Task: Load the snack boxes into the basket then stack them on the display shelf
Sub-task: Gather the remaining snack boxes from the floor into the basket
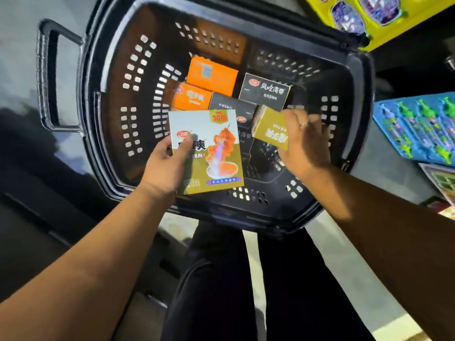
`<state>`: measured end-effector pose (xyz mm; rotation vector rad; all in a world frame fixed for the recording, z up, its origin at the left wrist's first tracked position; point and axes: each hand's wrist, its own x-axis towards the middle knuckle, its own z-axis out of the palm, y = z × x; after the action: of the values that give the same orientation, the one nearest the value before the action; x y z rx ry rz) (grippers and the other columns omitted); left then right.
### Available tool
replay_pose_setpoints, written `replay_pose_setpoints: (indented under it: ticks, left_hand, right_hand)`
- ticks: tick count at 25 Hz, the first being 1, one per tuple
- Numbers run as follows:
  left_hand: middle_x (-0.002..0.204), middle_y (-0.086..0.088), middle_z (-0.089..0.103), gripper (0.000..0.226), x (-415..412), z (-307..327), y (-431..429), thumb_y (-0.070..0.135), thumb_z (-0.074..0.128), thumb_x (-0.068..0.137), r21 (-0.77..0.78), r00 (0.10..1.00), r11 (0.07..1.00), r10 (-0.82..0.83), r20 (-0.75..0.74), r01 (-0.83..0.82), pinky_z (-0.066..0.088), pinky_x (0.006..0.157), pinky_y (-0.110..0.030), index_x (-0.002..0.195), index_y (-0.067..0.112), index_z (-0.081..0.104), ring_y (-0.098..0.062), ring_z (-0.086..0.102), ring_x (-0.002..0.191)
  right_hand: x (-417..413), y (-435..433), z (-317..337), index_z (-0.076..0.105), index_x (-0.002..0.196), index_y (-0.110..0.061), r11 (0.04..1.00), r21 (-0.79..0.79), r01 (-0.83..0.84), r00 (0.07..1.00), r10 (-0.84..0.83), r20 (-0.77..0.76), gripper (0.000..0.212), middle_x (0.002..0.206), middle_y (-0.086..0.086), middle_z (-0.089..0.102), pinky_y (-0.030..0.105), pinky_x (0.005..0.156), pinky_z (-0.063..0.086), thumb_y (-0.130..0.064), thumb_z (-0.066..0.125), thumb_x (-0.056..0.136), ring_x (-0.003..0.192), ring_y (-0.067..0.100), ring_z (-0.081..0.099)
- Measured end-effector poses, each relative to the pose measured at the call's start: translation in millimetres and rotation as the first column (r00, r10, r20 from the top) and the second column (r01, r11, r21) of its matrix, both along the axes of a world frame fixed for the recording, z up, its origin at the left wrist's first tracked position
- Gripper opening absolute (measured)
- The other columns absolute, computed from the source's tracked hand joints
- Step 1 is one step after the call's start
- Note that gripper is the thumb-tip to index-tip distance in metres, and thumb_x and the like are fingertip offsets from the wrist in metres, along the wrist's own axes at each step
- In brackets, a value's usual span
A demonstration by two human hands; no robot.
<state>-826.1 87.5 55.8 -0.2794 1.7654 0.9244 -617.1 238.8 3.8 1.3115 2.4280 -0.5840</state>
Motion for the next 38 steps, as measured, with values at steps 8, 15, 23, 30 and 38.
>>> replay_pose_setpoints:
  ticks: [8, 15, 23, 30, 38]
  left_hand:
    - [0.103, -0.007, 0.075, 0.032, 11.0, -12.5, 3.2, 0.034, 0.064, 0.093, -0.018, 1.000, 1.000, 0.009, -0.004, -0.009, 0.059, 0.064, -0.035, 0.118, 0.013, 0.062, -0.022, 0.073, 0.085]
    - [0.101, -0.002, 0.075, 0.041, 20.8, -41.8, 2.3, 0.035, 0.065, 0.090, 0.015, 0.999, 0.999, -0.040, -0.018, 0.040, 0.058, 0.068, -0.033, 0.122, 0.010, 0.061, -0.019, 0.073, 0.087]
    - [0.116, -0.009, 0.071, 0.061, 32.5, -47.4, 11.7, 0.042, 0.074, 0.080, 0.049, 0.993, 0.992, -0.118, 0.009, 0.118, 0.057, 0.087, -0.047, 0.129, 0.012, 0.056, -0.028, 0.069, 0.104]
    - [0.113, -0.007, 0.068, 0.048, 61.6, -34.5, 46.7, 0.011, 0.063, 0.090, 0.176, 0.950, 0.970, -0.204, 0.235, 0.165, 0.058, 0.072, -0.029, 0.136, 0.012, 0.047, -0.015, 0.071, 0.093]
    - [0.105, 0.011, 0.066, 0.051, 89.0, -60.9, 68.7, 0.010, 0.062, 0.095, 0.217, 0.819, 0.811, -0.569, 0.076, 0.543, 0.051, 0.092, -0.025, 0.141, 0.013, 0.043, 0.011, 0.063, 0.091]
  right_hand:
    - [4.9, 23.3, -36.4, 0.046, 0.135, -0.013, 0.998, -0.063, -0.028, 1.000, 0.028, 0.005, 0.080, 0.133, 0.008, 0.053, 0.049, 0.090, 0.046, -0.018, 0.086, 0.066, 0.113, 0.036, 0.050]
    - [-6.3, 35.5, -88.8, 0.037, 0.137, -0.020, 0.986, -0.048, -0.161, 0.966, 0.167, 0.199, 0.084, 0.135, 0.011, 0.043, 0.049, 0.087, 0.040, -0.039, 0.083, 0.069, 0.118, 0.038, 0.042]
    - [-6.0, 29.0, -83.9, 0.047, 0.137, -0.024, 0.917, -0.254, 0.308, 0.950, -0.311, 0.031, 0.059, 0.139, 0.007, 0.040, 0.042, 0.102, 0.041, -0.025, 0.072, 0.084, 0.124, 0.031, 0.042]
    - [13.8, 45.8, -1.5, 0.056, 0.127, -0.032, 0.354, -0.896, 0.270, 0.831, -0.555, 0.031, 0.068, 0.134, -0.007, 0.057, 0.026, 0.098, 0.045, -0.047, 0.081, 0.067, 0.120, 0.005, 0.055]
    - [17.8, 52.2, 11.3, 0.041, 0.146, -0.030, 0.859, -0.503, 0.097, 0.995, -0.083, 0.051, 0.091, 0.138, 0.009, 0.043, 0.028, 0.104, 0.034, -0.042, 0.085, 0.067, 0.125, 0.028, 0.042]
